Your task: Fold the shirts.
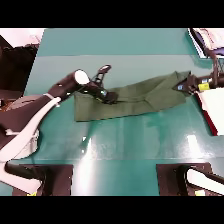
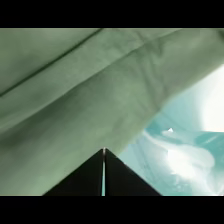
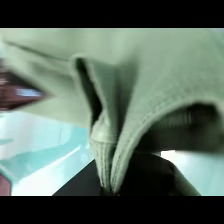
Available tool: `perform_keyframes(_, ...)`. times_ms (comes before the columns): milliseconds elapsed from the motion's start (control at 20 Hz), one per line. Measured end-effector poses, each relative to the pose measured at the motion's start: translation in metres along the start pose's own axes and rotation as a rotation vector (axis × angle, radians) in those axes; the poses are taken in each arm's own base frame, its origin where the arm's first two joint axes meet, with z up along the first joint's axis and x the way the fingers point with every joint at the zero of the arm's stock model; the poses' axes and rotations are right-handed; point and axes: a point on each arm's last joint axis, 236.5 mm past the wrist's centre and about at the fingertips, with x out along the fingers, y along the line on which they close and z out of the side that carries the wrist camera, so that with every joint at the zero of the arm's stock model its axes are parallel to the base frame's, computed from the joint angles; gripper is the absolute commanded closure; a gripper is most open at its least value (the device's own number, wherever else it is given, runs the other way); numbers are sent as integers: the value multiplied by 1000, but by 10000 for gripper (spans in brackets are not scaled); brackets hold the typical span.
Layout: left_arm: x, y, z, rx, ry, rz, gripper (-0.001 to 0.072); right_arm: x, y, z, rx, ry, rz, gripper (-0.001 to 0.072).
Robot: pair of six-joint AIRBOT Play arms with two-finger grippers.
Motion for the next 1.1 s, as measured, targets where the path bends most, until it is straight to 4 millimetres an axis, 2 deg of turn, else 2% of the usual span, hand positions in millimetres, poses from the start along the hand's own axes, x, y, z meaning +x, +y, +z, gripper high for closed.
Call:
perform_keyframes(150, 29, -13, 18, 17, 0, -27, 680, 4, 58, 10, -103, 31, 44, 696)
perform_keyframes(400, 51, -15, 38, 4, -32, -39, 680, 35, 139, 17, -269, 118, 125, 696)
perform_keyframes(550, 58, -11, 40, -2, -35, -35, 679, 55, 171, 16, -337, 173, 159, 696)
perform_keyframes(700, 60, -6, 44, -6, -46, -27, 680, 69, 192, 16, -387, 204, 177, 696)
perform_keyframes(800, 55, 3, 46, -11, -42, -16, 681, 76, 201, 17, -410, 215, 189, 695)
perform_keyframes(900, 41, 18, 48, -2, -35, 18, 681, 82, 206, 17, -420, 226, 197, 696)
perform_keyframes(1100, -20, 47, 63, 43, -60, 119, 680, 100, 205, 15, -432, 252, 178, 695)
